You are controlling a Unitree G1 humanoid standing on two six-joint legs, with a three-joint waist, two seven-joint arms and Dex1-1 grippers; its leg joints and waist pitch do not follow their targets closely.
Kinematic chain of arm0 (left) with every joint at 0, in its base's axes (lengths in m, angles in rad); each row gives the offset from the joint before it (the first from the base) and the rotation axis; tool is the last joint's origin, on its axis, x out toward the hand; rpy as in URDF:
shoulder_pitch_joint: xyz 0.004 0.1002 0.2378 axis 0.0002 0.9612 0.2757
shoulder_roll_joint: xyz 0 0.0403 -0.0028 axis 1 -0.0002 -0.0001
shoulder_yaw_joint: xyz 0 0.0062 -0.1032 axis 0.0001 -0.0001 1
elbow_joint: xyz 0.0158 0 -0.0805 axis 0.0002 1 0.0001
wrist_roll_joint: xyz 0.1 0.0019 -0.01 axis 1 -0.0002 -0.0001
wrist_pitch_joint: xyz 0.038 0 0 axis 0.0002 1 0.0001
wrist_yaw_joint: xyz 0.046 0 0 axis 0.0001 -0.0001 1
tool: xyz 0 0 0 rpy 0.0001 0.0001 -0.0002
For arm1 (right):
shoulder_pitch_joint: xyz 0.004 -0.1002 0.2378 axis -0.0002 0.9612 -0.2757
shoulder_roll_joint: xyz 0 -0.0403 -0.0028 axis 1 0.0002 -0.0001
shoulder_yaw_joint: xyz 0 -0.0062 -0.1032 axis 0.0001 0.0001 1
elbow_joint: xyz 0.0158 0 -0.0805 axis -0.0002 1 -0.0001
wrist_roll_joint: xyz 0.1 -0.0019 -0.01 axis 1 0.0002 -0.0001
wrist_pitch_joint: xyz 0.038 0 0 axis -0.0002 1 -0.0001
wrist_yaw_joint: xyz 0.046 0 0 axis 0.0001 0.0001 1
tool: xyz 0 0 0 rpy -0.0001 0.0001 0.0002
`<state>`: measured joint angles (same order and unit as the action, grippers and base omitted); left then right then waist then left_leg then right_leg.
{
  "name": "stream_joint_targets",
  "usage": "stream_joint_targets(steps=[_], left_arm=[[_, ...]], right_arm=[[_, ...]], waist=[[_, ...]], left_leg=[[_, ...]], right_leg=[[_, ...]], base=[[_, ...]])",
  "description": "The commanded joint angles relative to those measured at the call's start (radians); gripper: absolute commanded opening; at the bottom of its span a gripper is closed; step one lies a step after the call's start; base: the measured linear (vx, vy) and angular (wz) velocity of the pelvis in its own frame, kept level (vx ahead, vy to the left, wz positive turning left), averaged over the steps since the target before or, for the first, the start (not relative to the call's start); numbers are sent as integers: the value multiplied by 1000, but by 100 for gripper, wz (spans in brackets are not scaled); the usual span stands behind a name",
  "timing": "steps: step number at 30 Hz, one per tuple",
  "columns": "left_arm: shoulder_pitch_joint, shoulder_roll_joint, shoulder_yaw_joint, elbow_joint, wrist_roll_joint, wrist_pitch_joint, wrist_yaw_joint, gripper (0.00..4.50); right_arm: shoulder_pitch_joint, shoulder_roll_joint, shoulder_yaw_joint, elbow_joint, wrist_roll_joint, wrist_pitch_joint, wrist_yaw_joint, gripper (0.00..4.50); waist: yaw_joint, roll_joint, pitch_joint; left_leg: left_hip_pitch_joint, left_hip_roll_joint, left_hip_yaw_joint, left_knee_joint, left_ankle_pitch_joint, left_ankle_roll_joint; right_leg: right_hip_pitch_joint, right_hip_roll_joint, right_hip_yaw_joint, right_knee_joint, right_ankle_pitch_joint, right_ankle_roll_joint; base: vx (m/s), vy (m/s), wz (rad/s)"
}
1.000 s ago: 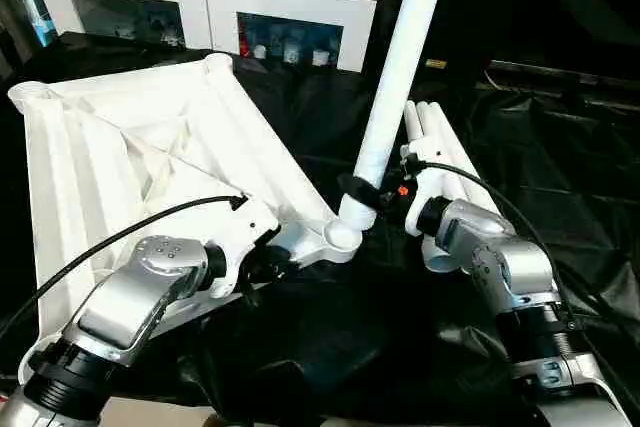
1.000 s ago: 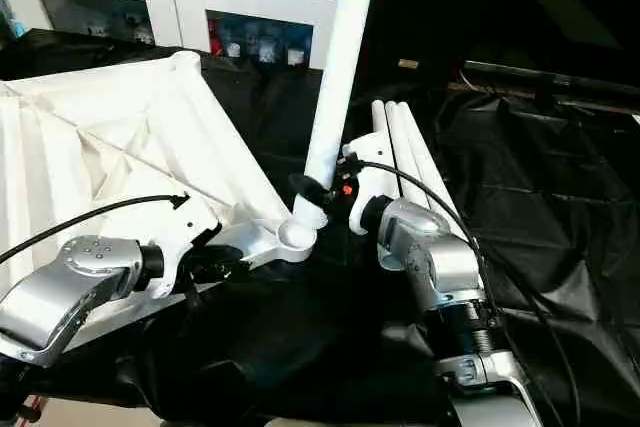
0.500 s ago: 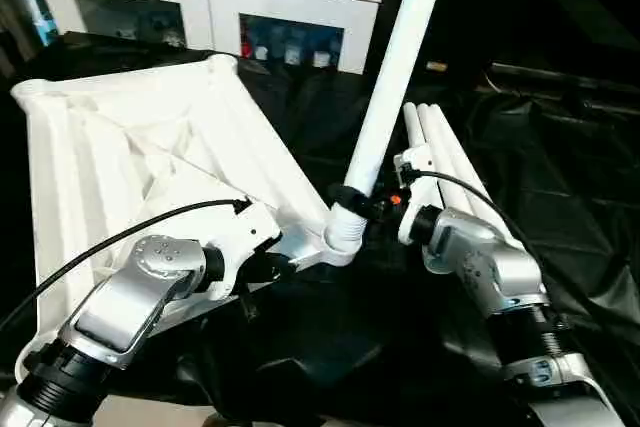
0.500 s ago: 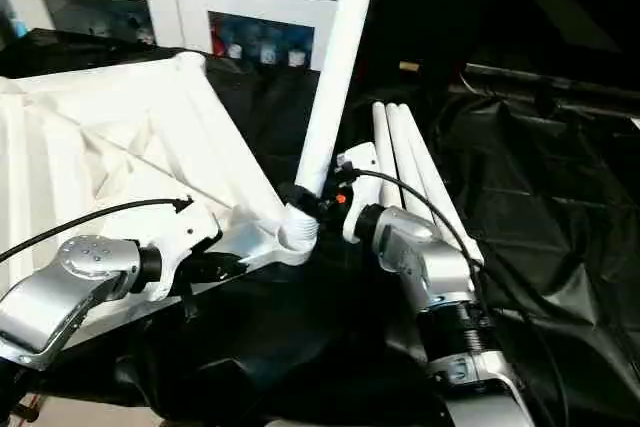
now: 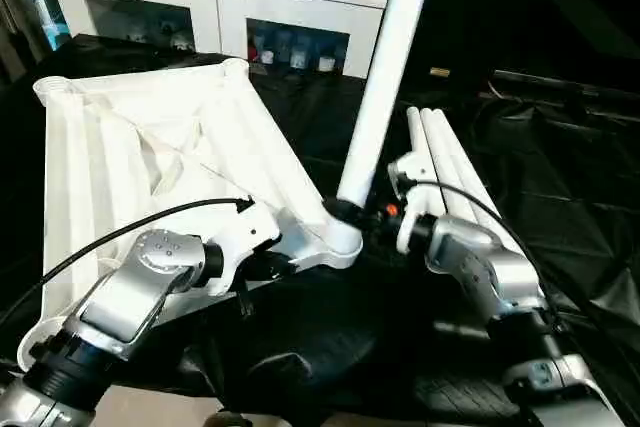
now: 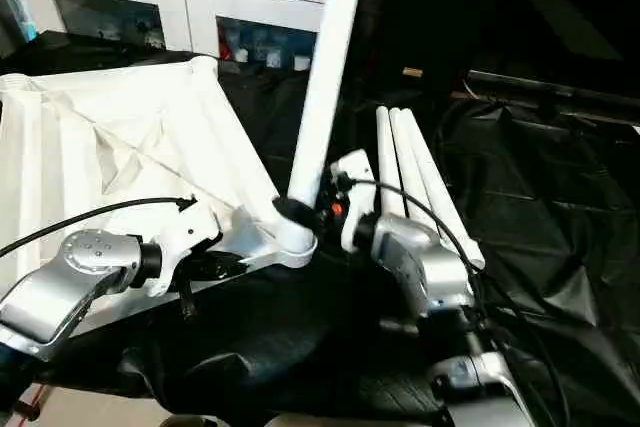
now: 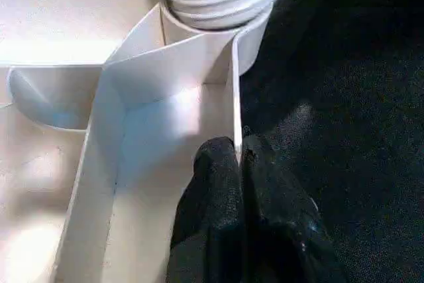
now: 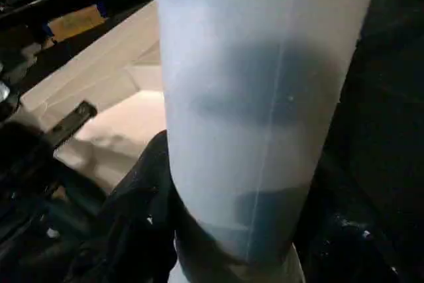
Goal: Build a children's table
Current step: Insert table leg to table base
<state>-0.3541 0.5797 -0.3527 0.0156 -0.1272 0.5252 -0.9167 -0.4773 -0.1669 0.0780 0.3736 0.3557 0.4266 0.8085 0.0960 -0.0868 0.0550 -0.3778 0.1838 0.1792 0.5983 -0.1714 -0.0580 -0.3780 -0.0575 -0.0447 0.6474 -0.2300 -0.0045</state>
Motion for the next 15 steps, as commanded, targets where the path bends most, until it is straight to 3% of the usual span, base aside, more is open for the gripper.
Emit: stream_joint_targets(steps=[1, 5, 15], left_arm=[[-8, -15, -13, 22, -6, -26, -13, 0], [-13, -18, -10, 35, 1, -38, -24, 0], [-16, -19, -10, 35, 1, -52, -46, 0]], right_arm=[[7, -12, 7, -10, -4, 12, 4, 189], [8, -13, 6, 13, -20, -11, -3, 189], [-29, 22, -26, 108, -26, -60, -45, 189]], waist=[[-1, 16, -52], [0, 16, -51], [1, 23, -55]], left_leg=[[27, 52, -22, -85, -264, -63], [29, 52, -22, -85, -287, -67], [28, 52, -21, -86, -266, -67]], right_leg=[[20, -89, 48, -96, -292, -144], [15, -91, 50, -101, -322, -144], [17, -88, 49, -93, -237, -172]], base=[[0, 0, 0], [0, 0, 0], [0, 0, 0]])
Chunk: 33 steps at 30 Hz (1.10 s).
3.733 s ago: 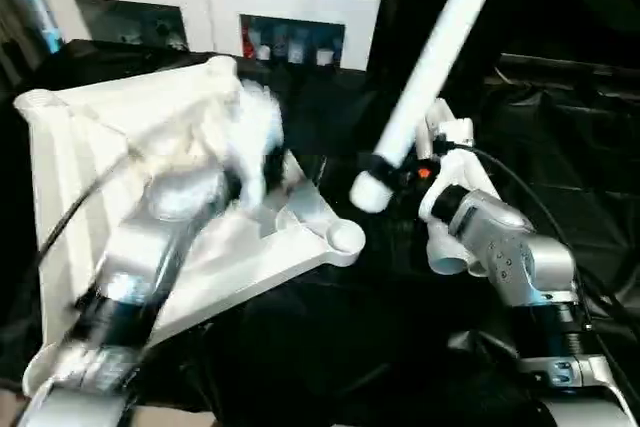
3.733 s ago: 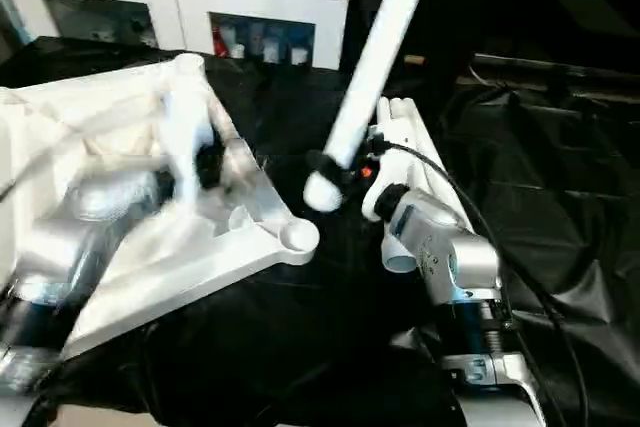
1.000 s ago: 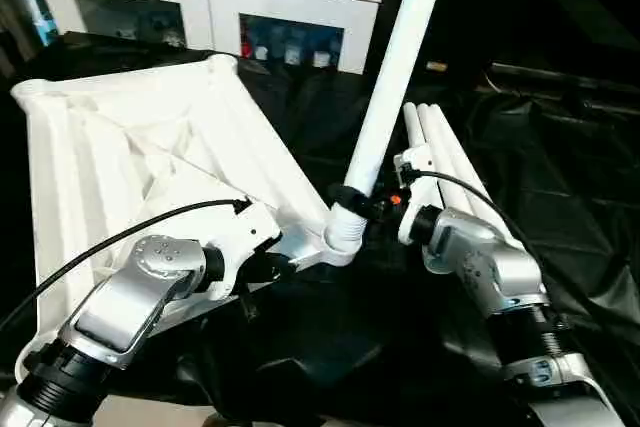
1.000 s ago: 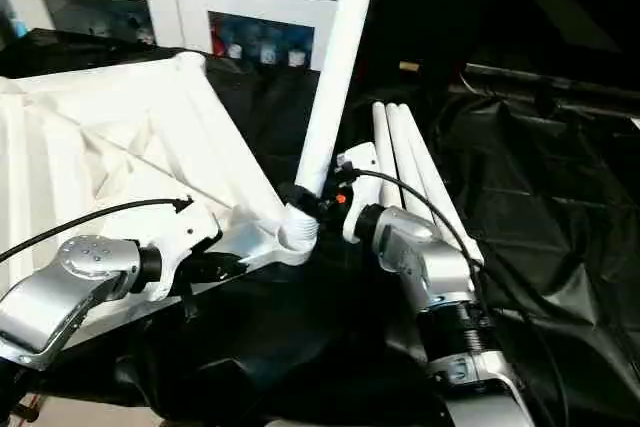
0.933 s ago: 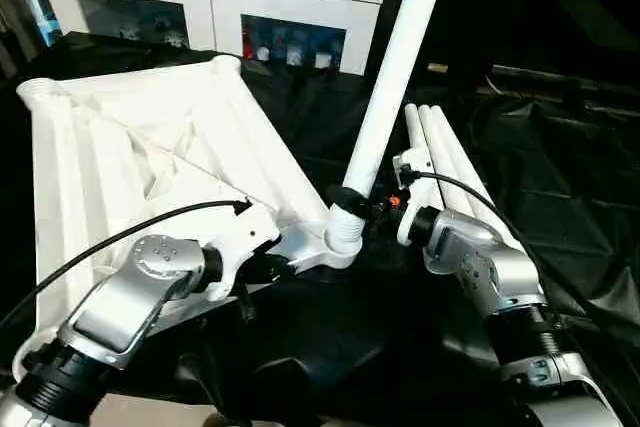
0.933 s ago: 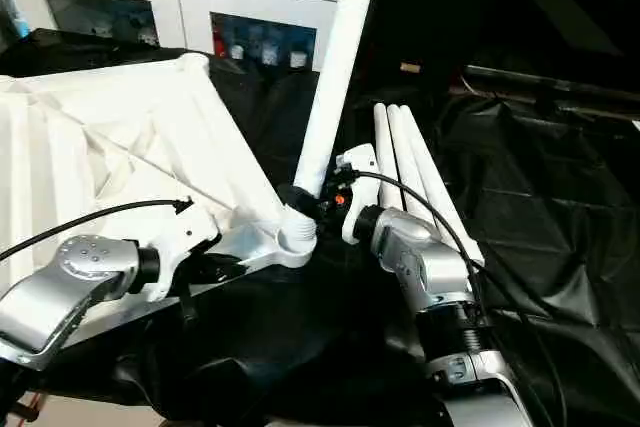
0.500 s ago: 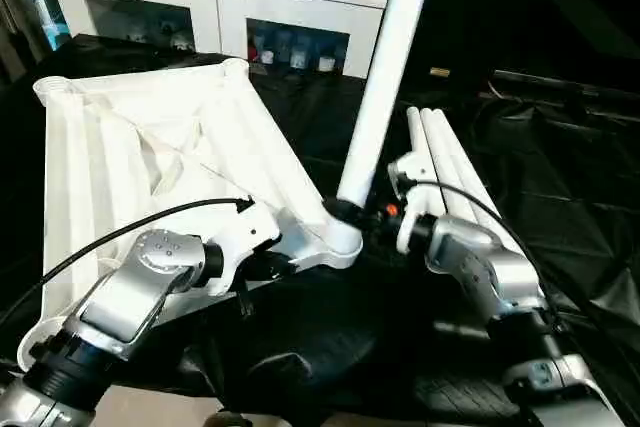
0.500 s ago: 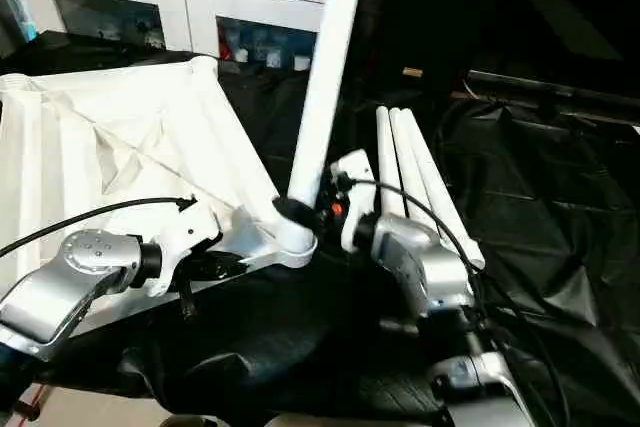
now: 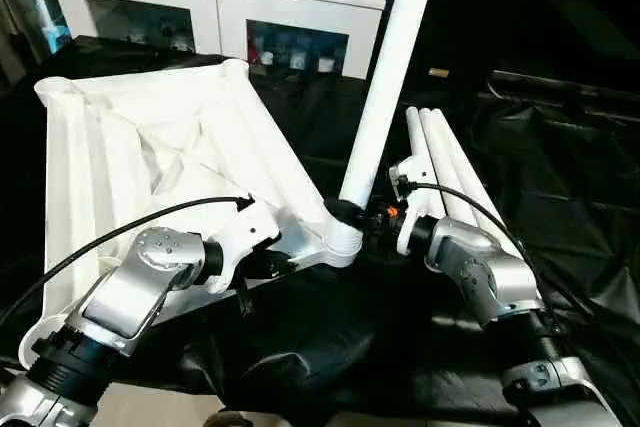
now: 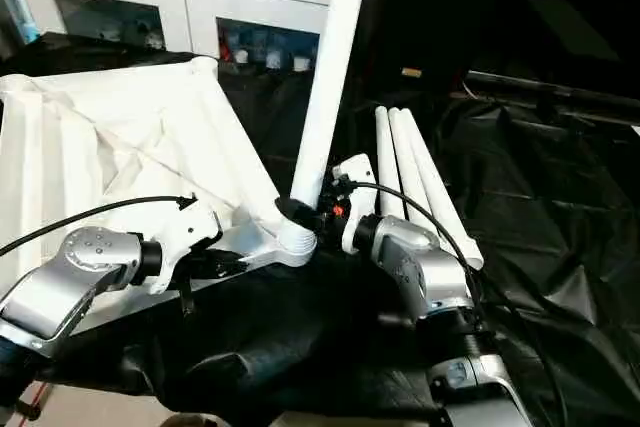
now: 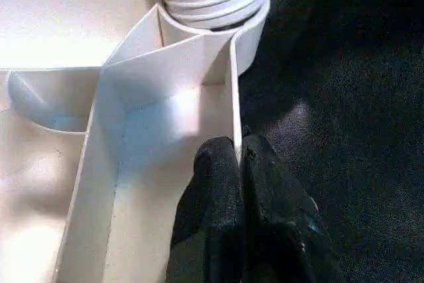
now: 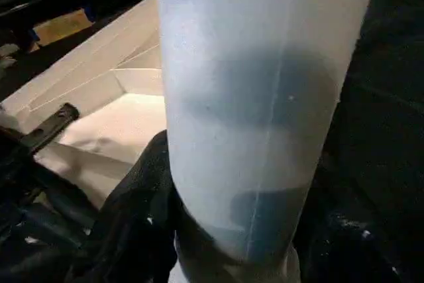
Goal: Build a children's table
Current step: Insert table leg to table base
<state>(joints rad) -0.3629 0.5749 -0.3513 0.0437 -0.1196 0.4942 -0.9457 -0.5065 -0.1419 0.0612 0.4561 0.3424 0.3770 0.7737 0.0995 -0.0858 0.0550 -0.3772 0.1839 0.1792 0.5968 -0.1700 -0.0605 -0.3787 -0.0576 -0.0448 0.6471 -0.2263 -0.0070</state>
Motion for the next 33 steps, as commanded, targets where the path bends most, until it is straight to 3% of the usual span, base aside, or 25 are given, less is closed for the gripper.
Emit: stream_joint_targets(steps=[1, 9, 13, 16, 21, 24, 26, 31, 32, 33], left_arm=[[-6, -14, -12, 5, -6, -22, -22, 0], [-10, -17, -10, 10, 3, -29, -24, 0], [-16, -17, -7, 19, 6, -31, -22, 0], [-23, -20, -6, 28, 9, -32, -22, 0], [-37, -25, -3, 47, 18, -36, -20, 0], [-44, -28, -4, 58, 23, -41, -19, 0], [-51, -31, -5, 67, 26, -45, -18, 0], [-65, -40, -3, 94, 37, -56, -18, 0], [-67, -42, -3, 97, 38, -57, -18, 0], [-68, -42, -4, 98, 39, -57, -18, 0]], right_arm=[[-7, 2, -11, 51, -15, -23, -12, 189], [21, 6, -19, 95, -10, -47, 7, 189], [40, 10, -41, 117, -1, -62, -2, 189], [58, 15, -63, 138, 6, -85, -15, 189], [107, 20, -88, 149, 13, -133, -26, 189], [137, 17, -88, 142, 5, -156, -27, 189], [155, 18, -89, 133, 0, -167, -32, 189], [203, 23, -106, 107, 10, -210, -50, 189], [205, 23, -106, 105, 10, -213, -51, 189], [207, 22, -106, 104, 10, -214, -51, 188]], waist=[[-2, 24, -55], [-1, 24, -52], [-1, 31, -52], [-1, 33, -49], [4, 45, -46], [6, 42, -45], [7, 51, -45], [7, 50, -43], [8, 61, -44], [6, 56, -43]], left_leg=[[27, 52, -21, -84, -271, -64], [29, 53, -23, -87, -310, -68], [31, 53, -24, -89, -330, -72], [33, 53, -26, -90, -360, -74], [40, 55, -31, -93, -410, -81], [42, 55, -31, -93, -428, -80], [42, 55, -33, -95, -441, -81], [44, 55, -34, -98, -458, -74], [46, 55, -35, -98, -463, -77], [46, 56, -35, -100, -468, -77]], right_leg=[[17, -88, 49, -92, -238, -170], [15, -90, 50, -98, -287, -164], [13, -89, 50, -99, -276, -170], [11, -92, 52, -104, -325, -164], [7, -94, 52, -112, -376, -158], [5, -94, 53, -115, -391, -155], [5, -95, 53, -116, -400, -153], [2, -97, 54, -125, -443, -139], [1, -97, 55, -125, -445, -138], [1, -96, 53, -126, -443, -138]], base=[[0, 0, 0], [0, 0, 0], [0, 0, 0], [0, 0, 0], [0, 0, 0], [0, 0, 0], [0, 0, 0], [0, 0, 0], [0, 0, 0], [0, 0, 0]])
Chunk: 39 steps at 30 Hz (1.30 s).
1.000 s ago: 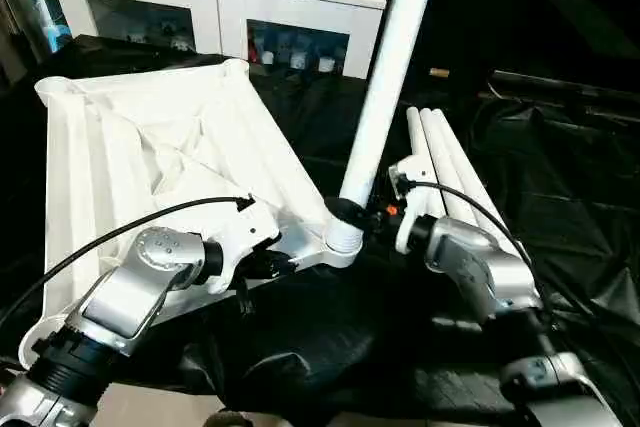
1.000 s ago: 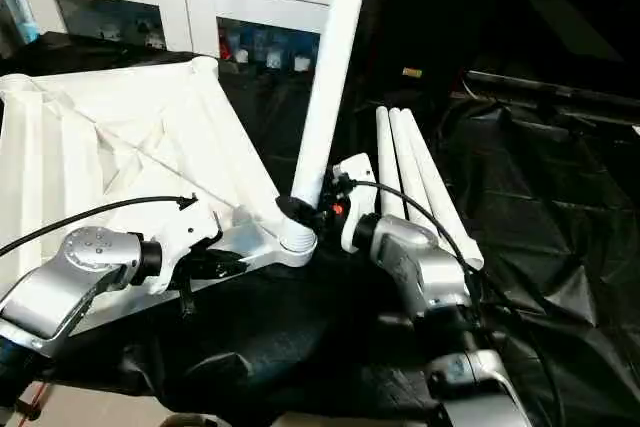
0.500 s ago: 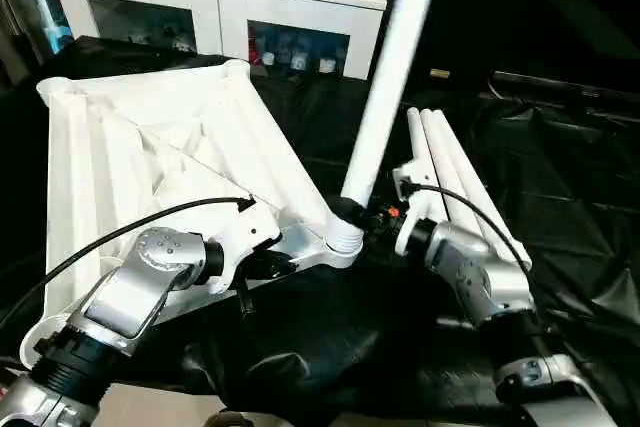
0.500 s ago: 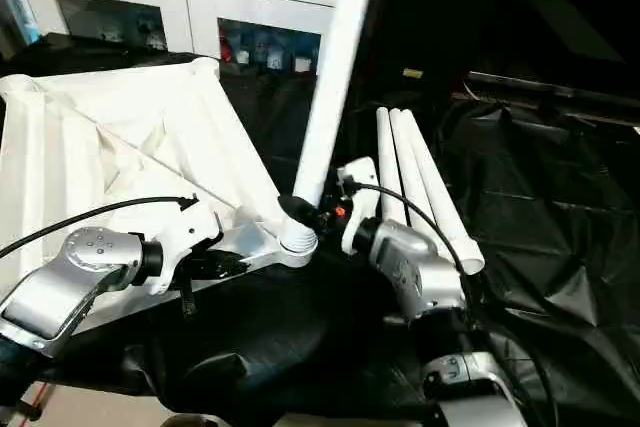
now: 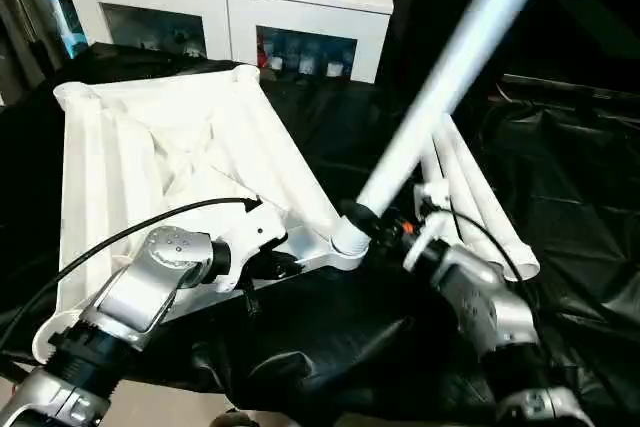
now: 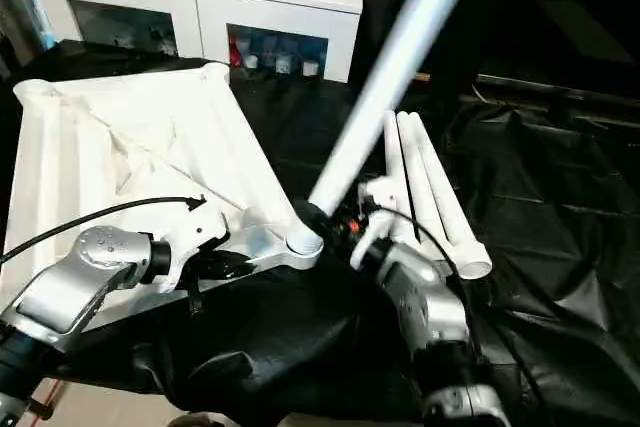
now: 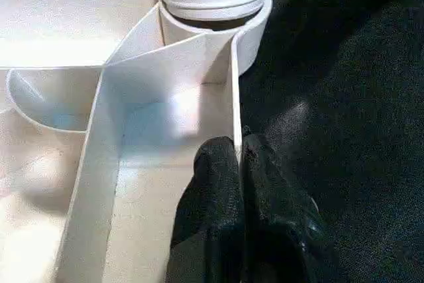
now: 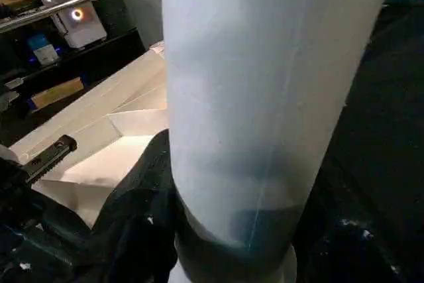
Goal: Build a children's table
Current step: Insert table leg to table base
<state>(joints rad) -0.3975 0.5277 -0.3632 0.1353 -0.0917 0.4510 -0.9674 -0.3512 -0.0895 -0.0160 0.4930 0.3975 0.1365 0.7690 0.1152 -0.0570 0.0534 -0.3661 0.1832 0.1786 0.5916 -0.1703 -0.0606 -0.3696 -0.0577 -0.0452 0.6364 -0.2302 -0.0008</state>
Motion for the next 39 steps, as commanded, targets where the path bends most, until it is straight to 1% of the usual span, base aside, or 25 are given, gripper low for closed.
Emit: stream_joint_targets(steps=[1, 2, 3, 6, 7, 8, 9, 10, 11, 13, 14, 15, 18, 20, 21, 24, 28, 29, 31, 32, 33, 35, 36, 37, 39], left_arm=[[-39, 3, 6, 15, 13, -17, 4, 0], [-41, 2, 4, 20, 14, -19, 4, 0], [-41, 2, 4, 20, 14, -19, 4, 0], [-47, 0, 3, 31, 17, -26, 3, 0], [-50, -2, 3, 38, 22, -30, 1, 0], [-50, -2, 3, 38, 22, -30, 1, 0], [-53, -5, 2, 45, 27, -34, -2, 0], [-54, -5, 1, 45, 27, -34, -2, 0], [-55, -7, -1, 48, 30, -34, -3, 0], [-55, -8, -4, 51, 31, -36, -3, 0], [-55, -9, -5, 52, 32, -36, -3, 0], [-55, -12, -8, 55, 34, -37, -2, 0], [-56, -14, -9, 58, 37, -39, -2, 0], [-60, -20, -11, 64, 41, -38, -2, 0], [-61, -21, -12, 65, 42, -38, -2, 0], [-62, -23, -14, 67, 43, -39, -2, 0], [-63, -27, -15, 71, 41, -53, -9, 0], [-61, -27, -15, 68, 36, -65, -23, 0], [-56, -24, -16, 61, 31, -78, -39, 0], [-55, -23, -17, 57, 29, -85, -46, 0], [-55, -22, -17, 54, 26, -89, -52, 0], [-54, -21, -18, 46, 22, -95, -66, 0], [-55, -20, -19, 46, 23, -95, -67, 0], [-56, -18, -22, 45, 24, -98, -75, 0], [-59, -17, -24, 44, 26, -101, -81, 0]], right_arm=[[63, -36, -20, 56, -53, 14, -48, 188], [70, -39, -13, 48, -60, 6, -48, 188], [70, -39, -13, 48, -60, 6, -48, 188], [86, -57, 19, 20, -94, -6, -50, 188], [91, -70, 41, 5, -117, -11, -50, 188], [91, -70, 41, 5, -117, -11, -50, 188], [89, -83, 63, -10, -140, -14, -46, 188], [89, -86, 67, -11, -143, -15, -45, 188], [84, -95, 80, -20, -156, -12, -41, 188], [76, -109, 101, -31, -172, -6, -30, 188], [74, -113, 107, -35, -176, -4, -25, 188], [70, -122, 120, -44, -183, -3, -15, 188], [65, -128, 132, -51, -188, -1, -7, 188], [54, -138, 150, -57, -195, 5, 8, 188], [52, -140, 154, -57, -195, 7, 14, 188], [47, -143, 162, -57, -193, 16, 30, 188], [31, -146, 175, -37, -187, 33, 57, 188], [6, -143, 182, -1, -195, 28, 68, 188], [-27, -138, 189, 46, -207, 18, 80, 188], [-44, -137, 193, 70, -213, 13, 87, 188], [-58, -137, 198, 89, -216, 8, 93, 188], [-98, -135, 212, 137, -227, -1, 110, 188], [-103, -135, 214, 142, -228, -2, 113, 188], [-122, -133, 222, 162, -235, -3, 126, 188], [-130, -133, 228, 169, -237, -1, 139, 188]], waist=[[-10, 25, -42], [-9, 29, -43], [-9, 28, -43], [-10, 29, -44], [-9, 31, -43], [-9, 31, -43], [-9, 31, -43], [-9, 28, -42], [-8, 29, -42], [-10, 25, -42], [-10, 26, -40], [-11, 24, -40], [-11, 23, -39], [-11, 23, -39], [-12, 19, -40], [-11, 20, -38], [-12, 19, -39], [-12, 22, -40], [-19, 21, -39], [-18, 23, -40], [-19, 22, -41], [-26, 22, -39], [-28, 21, -40], [-30, 14, -39], [-29, 20, -39]], left_leg=[[33, 56, -35, -95, -468, -76], [35, 57, -35, -96, -468, -75], [35, 57, -34, -95, -465, -73], [30, 57, -34, -99, -440, -67], [31, 57, -33, -100, -438, -68], [32, 57, -32, -99, -442, -68], [33, 56, -32, -99, -444, -68], [32, 56, -32, -99, -441, -66], [33, 56, -32, -98, -444, -65], [30, 57, -33, -100, -440, -63], [29, 57, -33, -100, -439, -62], [29, 56, -34, -100, -442, -61], [31, 57, -35, -99, -453, -60], [30, 58, -36, -102, -448, -59], [31, 58, -35, -102, -447, -58], [30, 57, -34, -102, -442, -53], [29, 58, -36, -102, -443, -52], [30, 58, -35, -102, -443, -53], [25, 57, -38, -104, -451, -58], [27, 57, -37, -104, -451, -59], [28, 57, -37, -103, -451, -59], [28, 57, -38, -105, -462, -62], [28, 57, -38, -105, -465, -63], [33, 58, -37, -103, -475, -62], [32, 58, -38, -103, -471, -62]], right_leg=[[-6, -96, 53, -116, -441, -144], [-7, -97, 53, -117, -439, -144], [-7, -96, 53, -118, -433, -144], [-3, -95, 54, -115, -399, -150], [-3, -94, 54, -115, -395, -150], [-4, -94, 54, -116, -400, -149], [-5, -95, 55, -117, -403, -149], [-4, -96, 55, -118, -416, -146], [-6, -97, 57, -120, -427, -143], [-3, -97, 55, -120, -436, -139], [-3, -97, 55, -120, -442, -135], [-4, -97, 55, -122, -457, -131], [-7, -101, 56, -127, -492, -122], [-6, -100, 55, -128, -492, -119], [-6, -99, 55, -128, -488, -119], [-7, -100, 56, -129, -488, -122], [-7, -102, 56, -131, -501, -119], [-8, -102, 56, -131, -493, -122], [-3, -101, 52, -128, -492, -128], [-4, -102, 53, -129, -492, -127], [-5, -102, 53, -128, -487, -130], [-6, -100, 51, -127, -481, -139], [-5, -99, 50, -127, -483, -140], [-10, -100, 51, -130, -491, -142], [-8, -102, 52, -130, -491, -142]], base=[[0, 0, 0], [0, 0, 0], [0, 0, 0], [0, 0, 0], [0, 0, 0], [0, 0, 0], [0, 0, 0], [0, 0, 0], [0, 0, 0], [0, 0, 0], [0, 0, 0], [0, 0, 0], [0, 0, 0], [0, 0, 0], [0, 0, 0], [0, 0, 0], [0, 0, 0], [0, 0, 0], [0, 0, 0], [0, 0, 0], [0, 0, 0], [0, 0, 0], [0, 0, 0], [0, 0, 0], [0, 0, 0]])
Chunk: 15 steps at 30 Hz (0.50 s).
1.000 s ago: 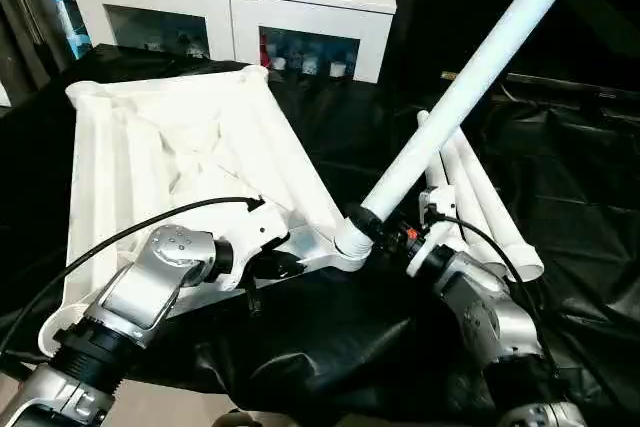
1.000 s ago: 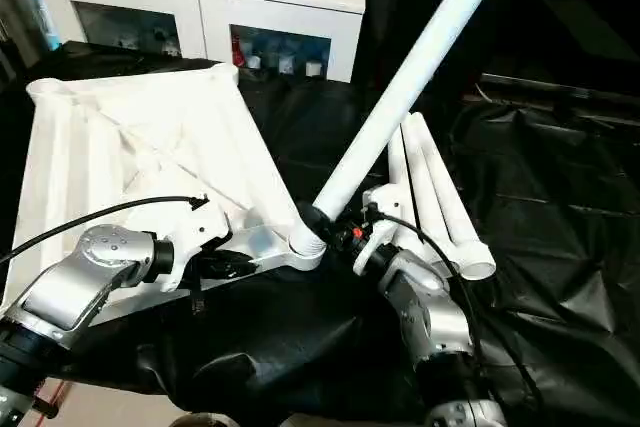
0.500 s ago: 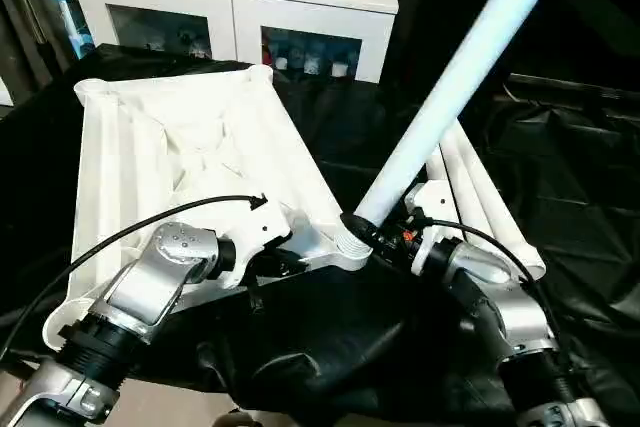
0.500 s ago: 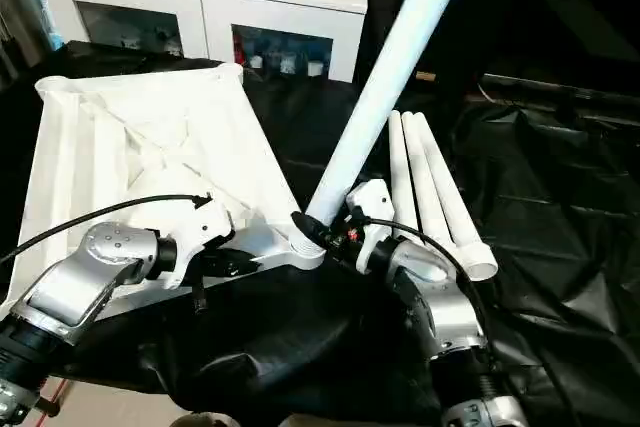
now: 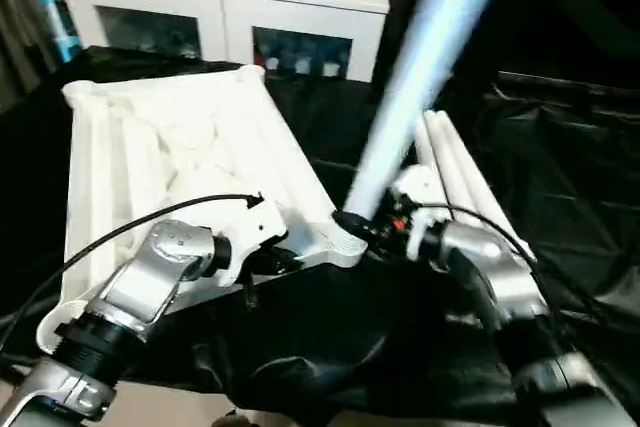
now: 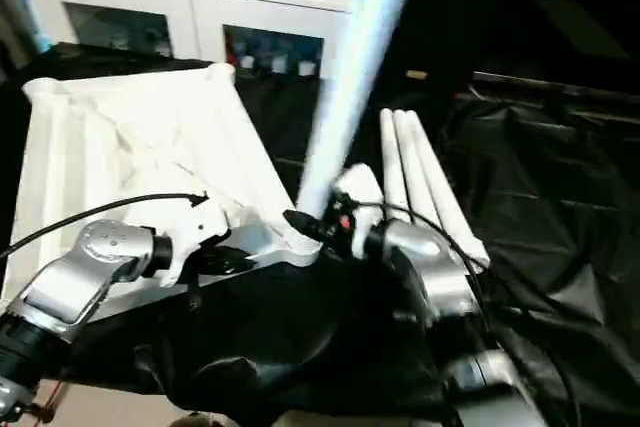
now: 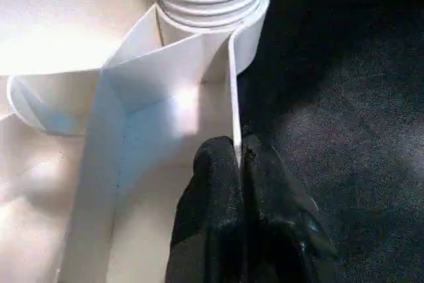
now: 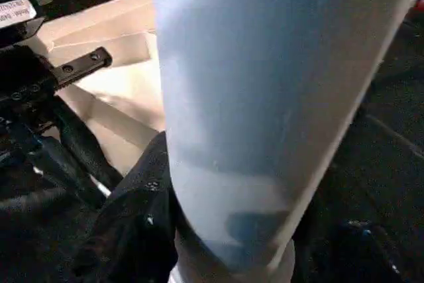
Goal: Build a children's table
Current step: Insert table leg to table base
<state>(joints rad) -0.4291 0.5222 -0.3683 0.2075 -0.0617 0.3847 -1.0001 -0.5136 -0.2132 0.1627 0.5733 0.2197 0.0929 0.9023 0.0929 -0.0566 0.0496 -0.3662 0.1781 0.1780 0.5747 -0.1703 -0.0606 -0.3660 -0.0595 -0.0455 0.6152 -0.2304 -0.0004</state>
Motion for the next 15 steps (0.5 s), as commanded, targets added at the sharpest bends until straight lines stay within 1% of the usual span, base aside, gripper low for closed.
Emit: stream_joint_targets(steps=[1, 2, 3, 4, 7, 9, 10, 11, 12, 13, 14, 15], left_arm=[[-28, -10, -21, -29, -3, -37, -52, 0], [-30, -9, -24, -32, -2, -42, -61, 0], [-30, -8, -24, -33, -2, -44, -64, 0], [-30, -8, -25, -34, -2, -46, -68, 0], [-33, -4, -30, -40, -2, -49, -80, 0], [-38, 0, -36, -46, -4, -51, -94, 0], [-41, 3, -39, -50, -7, -59, -106, 0], [-41, 4, -39, -50, -7, -60, -106, 0], [-46, 9, -42, -53, -12, -74, -128, 0], [-47, 12, -43, -54, -16, -84, -140, 0], [-47, 12, -43, -54, -16, -84, -140, 0], [-50, 15, -43, -53, -18, -86, -151, 0]], right_arm=[[28, -9, 53, 92, -61, 44, 15, 188], [22, -8, 56, 101, -68, 40, 23, 188], [20, -8, 56, 104, -69, 38, 25, 188], [18, -8, 58, 109, -72, 36, 28, 188], [9, -8, 65, 123, -76, 31, 50, 188], [4, -13, 76, 143, -79, 19, 82, 188], [10, -19, 83, 141, -76, 12, 110, 188], [11, -19, 84, 141, -76, 12, 112, 188], [26, -30, 93, 128, -69, 3, 156, 188], [34, -33, 95, 119, -63, 3, 172, 188], [34, -33, 95, 119, -63, 3, 172, 188], [38, -35, 95, 116, -62, 0, 185, 188]], waist=[[-8, 18, -36], [-10, 7, -37], [-8, 13, -38], [-9, 14, -38], [-9, 12, -39], [-10, 10, -40], [-9, 11, -41], [-7, 9, -42], [-7, 9, -42], [-4, 8, -44], [-3, 7, -45], [-2, 8, -47]], left_leg=[[31, 64, -37, -88, -469, -62], [29, 64, -36, -89, -467, -60], [29, 64, -36, -89, -461, -61], [29, 65, -36, -89, -459, -62], [31, 65, -35, -89, -463, -61], [29, 65, -35, -89, -456, -60], [29, 65, -35, -89, -450, -59], [30, 66, -34, -89, -442, -57], [29, 66, -32, -88, -438, -54], [29, 67, -29, -88, -411, -47], [29, 66, -28, -88, -401, -44], [28, 66, -26, -88, -378, -40]], right_leg=[[-11, -98, 53, -108, -481, -141], [-9, -97, 51, -107, -473, -142], [-10, -99, 53, -105, -462, -144], [-11, -98, 53, -104, -454, -145], [-11, -97, 53, -103, -437, -151], [-8, -97, 53, -101, -428, -154], [-8, -97, 53, -100, -414, -157], [-8, -96, 53, -99, -394, -161], [-7, -95, 54, -98, -382, -164], [-5, -93, 54, -94, -329, -174], [-4, -92, 54, -92, -311, -178], [-1, -91, 54, -88, -271, -186]], base=[[0, 0, 0], [0, 0, 0], [0, 0, 0], [0, 0, 0], [0, 0, 0], [0, 0, 0], [0, 0, 0], [0, 0, 0], [0, 0, 0], [0, 0, 0], [0, 0, 0], [0, 0, 0]])
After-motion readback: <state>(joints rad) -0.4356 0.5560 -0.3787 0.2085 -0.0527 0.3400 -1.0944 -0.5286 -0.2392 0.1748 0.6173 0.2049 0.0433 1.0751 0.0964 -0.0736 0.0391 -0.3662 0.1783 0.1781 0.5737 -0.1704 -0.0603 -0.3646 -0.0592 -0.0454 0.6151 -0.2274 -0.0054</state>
